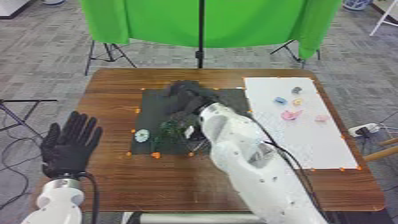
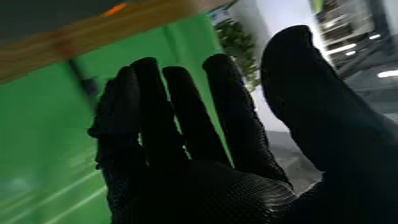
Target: Arrange flowers
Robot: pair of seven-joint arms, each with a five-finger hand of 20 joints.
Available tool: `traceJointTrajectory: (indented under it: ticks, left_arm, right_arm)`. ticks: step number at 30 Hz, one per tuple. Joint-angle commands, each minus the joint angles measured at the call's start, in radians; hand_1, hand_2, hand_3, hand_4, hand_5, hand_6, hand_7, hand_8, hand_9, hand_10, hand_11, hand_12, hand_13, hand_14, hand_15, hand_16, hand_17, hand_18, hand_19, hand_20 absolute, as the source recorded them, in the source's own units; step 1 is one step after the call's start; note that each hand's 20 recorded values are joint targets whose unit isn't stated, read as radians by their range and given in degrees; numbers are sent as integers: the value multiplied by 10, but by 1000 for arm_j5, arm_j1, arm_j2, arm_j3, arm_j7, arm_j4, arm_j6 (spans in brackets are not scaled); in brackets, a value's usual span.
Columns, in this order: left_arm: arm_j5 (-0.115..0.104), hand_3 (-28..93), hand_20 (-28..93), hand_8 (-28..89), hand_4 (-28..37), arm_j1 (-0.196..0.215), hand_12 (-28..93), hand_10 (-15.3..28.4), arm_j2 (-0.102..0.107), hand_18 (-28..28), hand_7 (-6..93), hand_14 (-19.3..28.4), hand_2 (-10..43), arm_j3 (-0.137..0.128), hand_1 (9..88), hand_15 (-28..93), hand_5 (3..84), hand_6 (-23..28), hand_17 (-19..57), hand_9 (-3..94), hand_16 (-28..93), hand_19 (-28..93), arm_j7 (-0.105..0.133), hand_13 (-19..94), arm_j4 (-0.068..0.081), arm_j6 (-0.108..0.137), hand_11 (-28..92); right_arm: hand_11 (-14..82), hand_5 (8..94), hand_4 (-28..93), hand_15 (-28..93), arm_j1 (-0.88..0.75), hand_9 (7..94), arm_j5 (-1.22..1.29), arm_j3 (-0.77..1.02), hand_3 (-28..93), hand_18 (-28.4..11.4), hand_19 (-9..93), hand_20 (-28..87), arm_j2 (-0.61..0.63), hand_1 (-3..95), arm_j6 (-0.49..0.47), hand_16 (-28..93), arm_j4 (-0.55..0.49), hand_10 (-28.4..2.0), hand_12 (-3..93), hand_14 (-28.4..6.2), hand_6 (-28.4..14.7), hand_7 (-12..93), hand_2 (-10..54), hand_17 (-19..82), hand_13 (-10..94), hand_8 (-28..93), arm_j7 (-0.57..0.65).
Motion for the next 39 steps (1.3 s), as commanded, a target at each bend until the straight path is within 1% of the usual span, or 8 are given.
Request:
traceJointTrajectory:
  ticks: [1, 5, 7, 14, 18, 27, 30, 39]
  left_arm:
    - [0, 761, 128, -104, -283, 59, 74, 140, -15, 138, 122, 157, 191, -26, 255, 381, 499, 92, -74, 437, -89, 373, 32, 314, -22, -5, 206]
    - [2, 762, 128, -103, -283, 76, 75, 140, -12, 138, 123, 158, 191, -39, 255, 380, 499, 92, -74, 438, -90, 374, 48, 314, -27, -10, 207]
    - [-9, 762, 128, -103, -283, 72, 76, 140, -13, 138, 123, 158, 190, -38, 256, 380, 499, 92, -74, 438, -90, 374, 53, 314, -28, 5, 208]
    - [-2, 761, 128, -104, -283, 49, 76, 140, -17, 138, 126, 159, 191, -27, 259, 384, 502, 93, -74, 440, -89, 374, 26, 315, -18, 1, 212]
    - [0, 761, 128, -105, -283, 51, 76, 141, -16, 138, 126, 158, 191, -28, 259, 385, 502, 93, -74, 440, -90, 375, 30, 316, -19, 6, 212]
    - [-16, 762, 127, -105, -283, 59, 75, 141, -23, 138, 127, 158, 191, -32, 259, 384, 502, 92, -74, 440, -91, 376, 31, 316, -22, 4, 213]
    - [-2, 763, 127, -105, -283, 60, 75, 141, -19, 138, 127, 159, 191, -42, 258, 386, 502, 93, -74, 440, -91, 376, 37, 316, -22, 2, 212]
    - [-10, 763, 127, -105, -283, 57, 76, 144, -18, 138, 128, 158, 191, -35, 259, 385, 502, 93, -74, 440, -91, 377, 19, 316, -21, 5, 214]
  right_arm:
    - [114, 464, -283, 409, -107, 409, 54, 290, 864, -238, 789, 422, 378, 398, -20, 99, -40, -212, 127, -200, -77, 147, -95, 193, 293, -125, -8]
    - [112, 447, -283, 379, -150, 404, -11, 347, 861, -229, 769, 397, 443, 400, 47, 106, -11, -198, 128, -185, -68, 148, -95, 184, 314, -121, -45]
    - [114, 459, -283, 370, -159, 422, -31, 355, 865, -228, 778, 396, 457, 409, 62, 111, 7, -185, 128, -173, -59, 158, -95, 197, 346, -125, -59]
    - [113, 473, -283, 357, -186, 439, -145, 374, 862, -227, 793, 396, 454, 425, 56, 128, 67, -172, 127, -156, -43, 172, -95, 213, 374, -134, -55]
    - [114, 483, -283, 358, -195, 441, -143, 370, 863, -229, 800, 396, 460, 426, 63, 135, 63, -175, 129, -156, -41, 181, -95, 217, 377, -139, 4]
    - [114, 484, -283, 356, -239, 441, -165, 422, 849, -232, 809, 399, 458, 378, -56, 140, 31, -177, 133, -160, -42, 178, -95, 217, 368, -142, -6]
    - [112, 481, -283, 366, -236, 438, -191, 411, 846, -234, 811, 403, 458, 363, -92, 146, 42, -178, 136, -163, -44, 171, -95, 214, 360, -137, 4]
    - [152, 622, -283, 566, -286, 563, -240, 387, 863, -223, 866, 448, 454, 486, 183, 150, 123, -122, 137, -131, 14, 218, -95, 260, 443, -161, -18]
